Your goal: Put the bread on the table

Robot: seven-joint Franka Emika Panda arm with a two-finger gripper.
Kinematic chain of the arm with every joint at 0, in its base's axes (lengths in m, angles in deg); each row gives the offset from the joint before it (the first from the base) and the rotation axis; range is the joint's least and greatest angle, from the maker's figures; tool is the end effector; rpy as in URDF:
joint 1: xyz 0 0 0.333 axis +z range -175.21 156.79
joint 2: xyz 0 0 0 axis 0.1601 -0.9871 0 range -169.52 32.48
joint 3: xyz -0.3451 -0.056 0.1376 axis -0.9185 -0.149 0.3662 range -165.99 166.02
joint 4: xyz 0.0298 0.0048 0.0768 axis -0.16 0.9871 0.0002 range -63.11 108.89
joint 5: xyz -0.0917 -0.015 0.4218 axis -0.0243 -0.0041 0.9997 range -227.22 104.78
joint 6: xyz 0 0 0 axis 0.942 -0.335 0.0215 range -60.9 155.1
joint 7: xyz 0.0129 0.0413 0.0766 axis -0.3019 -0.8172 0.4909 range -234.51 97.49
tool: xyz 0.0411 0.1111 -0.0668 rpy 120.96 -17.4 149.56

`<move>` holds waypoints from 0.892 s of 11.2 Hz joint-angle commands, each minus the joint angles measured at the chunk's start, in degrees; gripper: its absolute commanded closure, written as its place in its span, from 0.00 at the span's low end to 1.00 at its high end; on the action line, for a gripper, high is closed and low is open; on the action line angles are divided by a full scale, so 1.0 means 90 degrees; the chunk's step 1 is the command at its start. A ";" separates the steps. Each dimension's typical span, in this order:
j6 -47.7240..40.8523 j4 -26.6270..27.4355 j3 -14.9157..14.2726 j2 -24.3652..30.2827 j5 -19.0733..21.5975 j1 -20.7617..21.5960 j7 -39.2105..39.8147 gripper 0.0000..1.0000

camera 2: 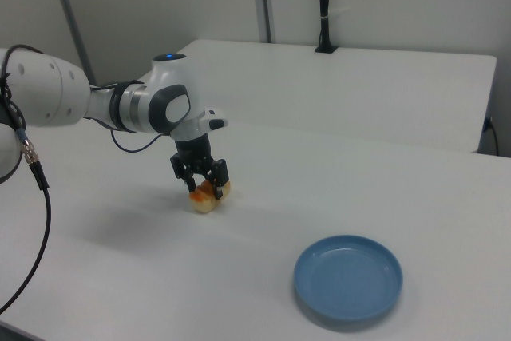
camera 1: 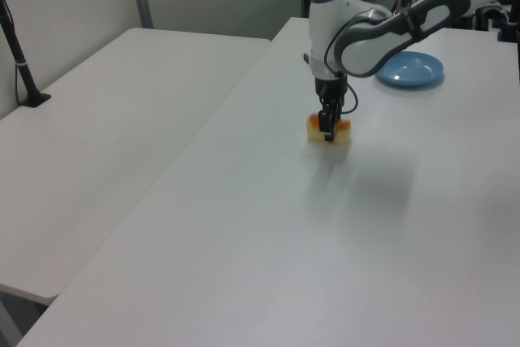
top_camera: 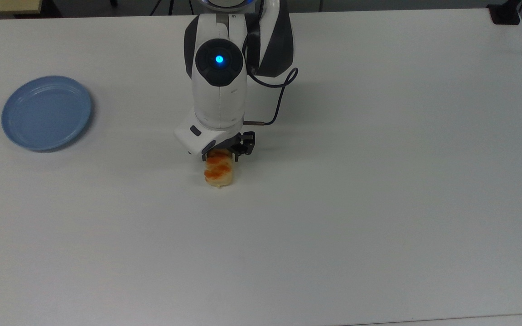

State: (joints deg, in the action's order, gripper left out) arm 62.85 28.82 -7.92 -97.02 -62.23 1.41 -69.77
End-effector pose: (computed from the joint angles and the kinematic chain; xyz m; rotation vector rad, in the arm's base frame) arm 0.7308 0.0442 0.3167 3.0588 0.0772 -0.0336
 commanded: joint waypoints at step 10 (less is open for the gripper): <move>-0.3209 -0.0181 -0.0105 0.3165 -0.0025 -0.0321 0.0158 0.00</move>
State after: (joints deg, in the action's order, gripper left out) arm 34.99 23.49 -8.90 -73.31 -62.27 0.06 -69.76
